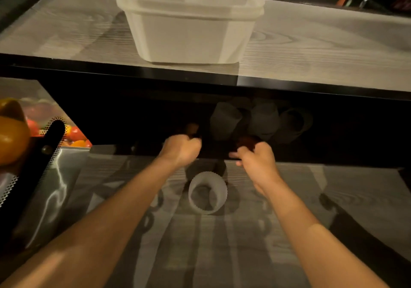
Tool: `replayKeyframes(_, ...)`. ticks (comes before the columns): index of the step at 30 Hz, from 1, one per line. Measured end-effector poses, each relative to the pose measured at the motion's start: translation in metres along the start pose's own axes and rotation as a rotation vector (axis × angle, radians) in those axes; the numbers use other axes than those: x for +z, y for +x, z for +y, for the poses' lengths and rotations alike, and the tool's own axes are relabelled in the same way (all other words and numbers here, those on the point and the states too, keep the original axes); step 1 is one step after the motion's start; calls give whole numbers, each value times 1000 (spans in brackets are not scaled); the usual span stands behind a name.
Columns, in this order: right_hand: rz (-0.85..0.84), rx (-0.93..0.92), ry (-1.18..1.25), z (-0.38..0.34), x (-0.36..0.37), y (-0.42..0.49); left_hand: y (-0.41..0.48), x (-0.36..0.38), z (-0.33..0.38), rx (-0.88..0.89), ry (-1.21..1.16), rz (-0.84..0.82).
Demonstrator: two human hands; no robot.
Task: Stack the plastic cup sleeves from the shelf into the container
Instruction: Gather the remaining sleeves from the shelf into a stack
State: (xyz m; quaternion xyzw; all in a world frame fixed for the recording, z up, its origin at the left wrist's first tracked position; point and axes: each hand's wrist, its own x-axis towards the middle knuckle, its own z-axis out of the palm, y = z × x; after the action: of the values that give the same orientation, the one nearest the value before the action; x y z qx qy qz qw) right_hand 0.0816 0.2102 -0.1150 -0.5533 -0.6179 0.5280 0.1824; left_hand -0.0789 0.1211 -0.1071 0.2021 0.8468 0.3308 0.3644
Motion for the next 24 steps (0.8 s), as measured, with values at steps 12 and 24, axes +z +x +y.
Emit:
replayKeyframes(12,31,97,93,-30,0,46,46,29,36,419,-65,9)
replayKeyframes(24,-146,28,-234,-13,9,62,59,39,20,398,5,50)
